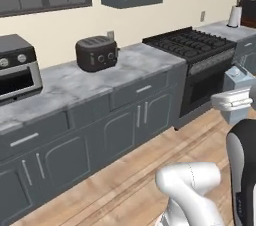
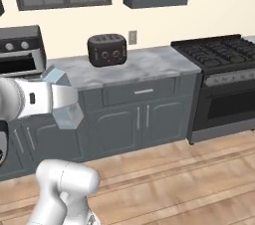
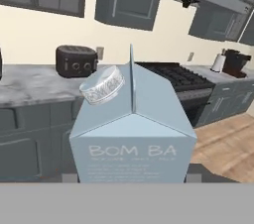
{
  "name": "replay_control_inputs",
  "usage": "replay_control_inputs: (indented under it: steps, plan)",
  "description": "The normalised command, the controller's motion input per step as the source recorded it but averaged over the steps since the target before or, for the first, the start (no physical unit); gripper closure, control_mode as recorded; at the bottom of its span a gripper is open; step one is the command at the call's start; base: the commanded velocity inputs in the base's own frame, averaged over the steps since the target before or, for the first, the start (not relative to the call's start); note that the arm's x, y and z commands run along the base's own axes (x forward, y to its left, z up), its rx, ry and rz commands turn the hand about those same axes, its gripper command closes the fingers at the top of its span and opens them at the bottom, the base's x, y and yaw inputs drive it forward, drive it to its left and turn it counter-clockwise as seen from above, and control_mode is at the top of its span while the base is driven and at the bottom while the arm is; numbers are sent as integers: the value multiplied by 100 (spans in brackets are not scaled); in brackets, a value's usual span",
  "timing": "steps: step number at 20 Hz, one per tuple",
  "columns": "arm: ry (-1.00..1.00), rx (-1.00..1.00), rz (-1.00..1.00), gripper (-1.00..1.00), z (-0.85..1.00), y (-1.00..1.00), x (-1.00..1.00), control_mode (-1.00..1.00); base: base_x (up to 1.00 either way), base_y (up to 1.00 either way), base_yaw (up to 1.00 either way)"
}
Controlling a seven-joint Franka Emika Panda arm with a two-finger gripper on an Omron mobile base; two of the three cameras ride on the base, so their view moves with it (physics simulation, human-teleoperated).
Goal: Take out the milk from the fridge and place it on the tray on the counter. Then take the sugar cube near the tray and place it in the tray.
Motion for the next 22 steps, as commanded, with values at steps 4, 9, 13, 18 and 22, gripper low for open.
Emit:
replay_control_inputs:
  steps: [4,9,13,18,22]
  plan:
    - [0,0,0,100,0,0,0,100,100,-37,22]
    - [0,0,0,100,0,0,0,100,100,-77,34]
    - [0,0,0,100,0,0,0,100,100,-74,39]
    - [0,0,0,100,0,0,0,100,100,-95,40]
    - [0,0,0,100,0,0,0,100,96,-100,32]
